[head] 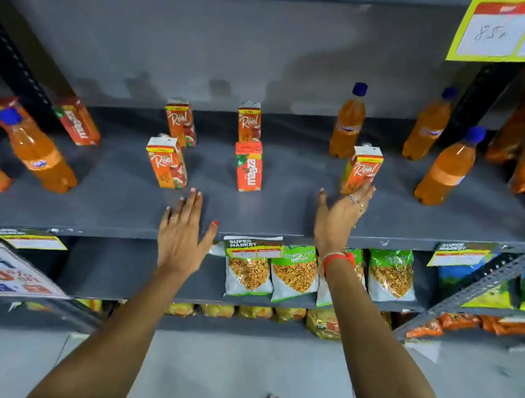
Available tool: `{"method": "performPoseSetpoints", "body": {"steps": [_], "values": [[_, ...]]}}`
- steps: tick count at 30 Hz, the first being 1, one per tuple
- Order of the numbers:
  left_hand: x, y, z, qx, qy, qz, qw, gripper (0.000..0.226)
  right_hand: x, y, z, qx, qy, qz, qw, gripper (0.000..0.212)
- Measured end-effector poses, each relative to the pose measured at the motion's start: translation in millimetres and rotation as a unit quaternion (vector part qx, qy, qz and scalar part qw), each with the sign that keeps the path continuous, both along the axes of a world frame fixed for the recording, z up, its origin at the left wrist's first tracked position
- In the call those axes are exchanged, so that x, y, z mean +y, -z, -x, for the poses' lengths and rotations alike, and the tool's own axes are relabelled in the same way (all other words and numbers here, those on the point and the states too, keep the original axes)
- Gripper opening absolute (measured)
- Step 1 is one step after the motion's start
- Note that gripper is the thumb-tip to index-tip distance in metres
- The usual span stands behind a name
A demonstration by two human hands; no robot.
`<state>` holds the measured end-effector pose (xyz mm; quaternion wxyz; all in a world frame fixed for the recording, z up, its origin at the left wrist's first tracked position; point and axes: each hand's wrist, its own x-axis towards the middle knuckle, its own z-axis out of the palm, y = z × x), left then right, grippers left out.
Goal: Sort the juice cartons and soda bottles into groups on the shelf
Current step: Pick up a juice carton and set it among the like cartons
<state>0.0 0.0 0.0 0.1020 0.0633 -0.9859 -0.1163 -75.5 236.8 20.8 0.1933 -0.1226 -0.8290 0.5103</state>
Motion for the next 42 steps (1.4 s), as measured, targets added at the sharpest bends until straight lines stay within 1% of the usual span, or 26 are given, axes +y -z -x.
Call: {"method": "performPoseSetpoints", "body": {"steps": [2,5,6,9,11,14,19,24,30,32,34,36,38,40,42], "values": [[0.7,0.6,0.8,0.013,-0.012,0.005,1.0,0.067,6.8,-3.1,11.4,-0.011,0.039,0.033,0.999,0.088],[-0.3,6.7,0.5,0.04,-0.017,0.02,0.999,0.066,15.5,-6.6,27.8,0.01,0.077,0.064,0.995,0.087],[0.5,6.0,1.5,0.045,-0.016,0.018,0.999,0.066,17.8,-8.1,31.4,0.013,0.087,0.072,0.994,0.083],[-0.5,7.5,2.8,0.055,-0.02,0.012,0.998,0.063,25.2,-7.5,42.7,0.016,0.105,0.068,0.992,0.061],[0.4,8.7,2.7,0.057,-0.021,0.015,0.998,0.062,27.8,-5.2,44.3,0.014,0.106,0.074,0.992,0.054],[1.7,9.2,4.3,0.059,-0.031,0.013,0.998,0.061,16.6,-3.0,42.3,0.01,0.071,0.092,0.993,0.05],[1.4,7.3,2.2,0.042,-0.031,0.015,0.999,0.063,-22.1,-10.1,46.6,-0.006,-0.043,0.06,0.997,0.055],[-1.8,8.0,1.9,0.021,-0.029,0.013,0.999,0.063,-59.1,-10.9,49.7,-0.012,-0.094,0.038,0.995,0.054],[-3.2,9.5,1.7,0.02,-0.021,0.007,1.0,0.059,-65.8,-4.6,44.0,-0.012,-0.103,0.053,0.993,0.05],[-2.8,9.6,2.5,0.026,-0.021,0.007,0.999,0.058,-65.5,-5.6,38.4,-0.011,-0.101,0.063,0.993,0.059],[-2.1,9.7,3.1,0.035,-0.024,0.008,0.999,0.058,-67.3,-4.5,25.9,0.008,-0.068,0.053,0.996,0.068],[-2.4,9.5,3.3,0.039,-0.025,0.008,0.999,0.058,-74.3,-2.0,9.2,0.054,-0.046,0.046,0.996,0.062],[-2.9,8.8,3.6,0.035,-0.017,0.016,0.999,0.059,-84.8,-0.8,-2.7,0.076,-0.07,0.046,0.994,0.053],[-7.0,8.6,3.5,0.021,-0.018,0.024,0.999,0.059,-97.7,-1.8,-5.9,0.06,-0.108,0.043,0.991,0.049],[-19.5,6.8,1.1,0.016,-0.053,0.019,0.998,0.06,-111.1,-6.0,-2.7,0.044,-0.124,0.041,0.99,0.051]]}}
